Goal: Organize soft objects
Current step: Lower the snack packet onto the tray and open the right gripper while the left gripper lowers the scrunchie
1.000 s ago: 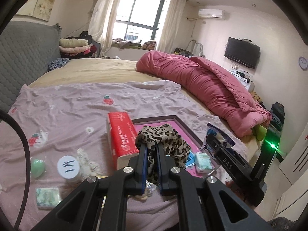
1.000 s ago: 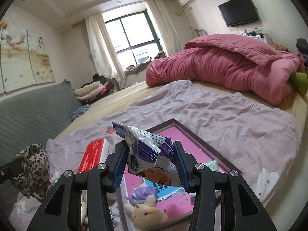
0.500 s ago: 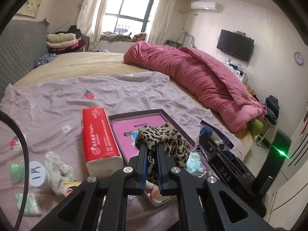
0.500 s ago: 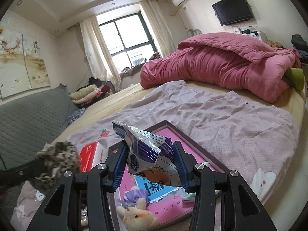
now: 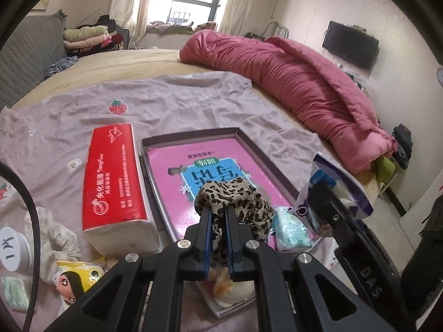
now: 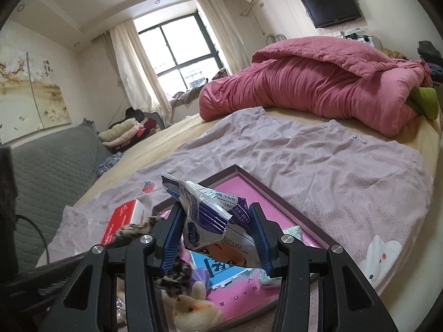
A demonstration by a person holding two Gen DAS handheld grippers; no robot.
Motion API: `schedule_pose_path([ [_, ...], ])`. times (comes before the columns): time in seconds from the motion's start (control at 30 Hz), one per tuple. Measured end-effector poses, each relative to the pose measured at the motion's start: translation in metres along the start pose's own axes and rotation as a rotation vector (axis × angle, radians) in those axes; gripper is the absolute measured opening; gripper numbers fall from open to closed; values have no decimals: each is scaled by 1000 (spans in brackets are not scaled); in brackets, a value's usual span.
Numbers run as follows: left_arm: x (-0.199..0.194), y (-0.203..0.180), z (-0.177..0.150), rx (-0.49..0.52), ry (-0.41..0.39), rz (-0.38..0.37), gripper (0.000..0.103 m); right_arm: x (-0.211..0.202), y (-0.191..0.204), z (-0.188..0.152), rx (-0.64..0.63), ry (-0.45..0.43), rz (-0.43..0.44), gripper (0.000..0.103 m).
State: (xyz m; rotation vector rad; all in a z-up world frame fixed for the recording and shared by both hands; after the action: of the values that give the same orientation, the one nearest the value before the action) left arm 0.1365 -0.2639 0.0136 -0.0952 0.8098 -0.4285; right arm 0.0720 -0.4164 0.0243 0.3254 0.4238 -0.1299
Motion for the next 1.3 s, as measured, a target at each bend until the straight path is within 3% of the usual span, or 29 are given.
schedule_pose_path([
  [0.3,27,6,-9,16,45,36,9,2,3,2,4,-18,42,49],
  [0.47,33,8,-13,30,58,54,9,16,2,0,55,16,86,49],
  [0.87,42,8,-25,36,91,55,9,59,-17,-28,175,207,73,50],
  [1.3,44,5,-28,46,108,48,9,63,-28,-30,194,214,5,52],
])
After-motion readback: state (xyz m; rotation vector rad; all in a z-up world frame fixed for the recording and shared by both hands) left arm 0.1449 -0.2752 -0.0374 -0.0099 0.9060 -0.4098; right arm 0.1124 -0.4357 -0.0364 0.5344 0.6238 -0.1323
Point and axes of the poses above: each gripper's, at about its wrist camera, not at the fingertips, and x roughly the way its jaws point, y to its left, z to its top, the point moved 4 cm from there along x, roughly the way its jaws point, and after that the axes turned 1 degree about -z, right-handed, at the moved point
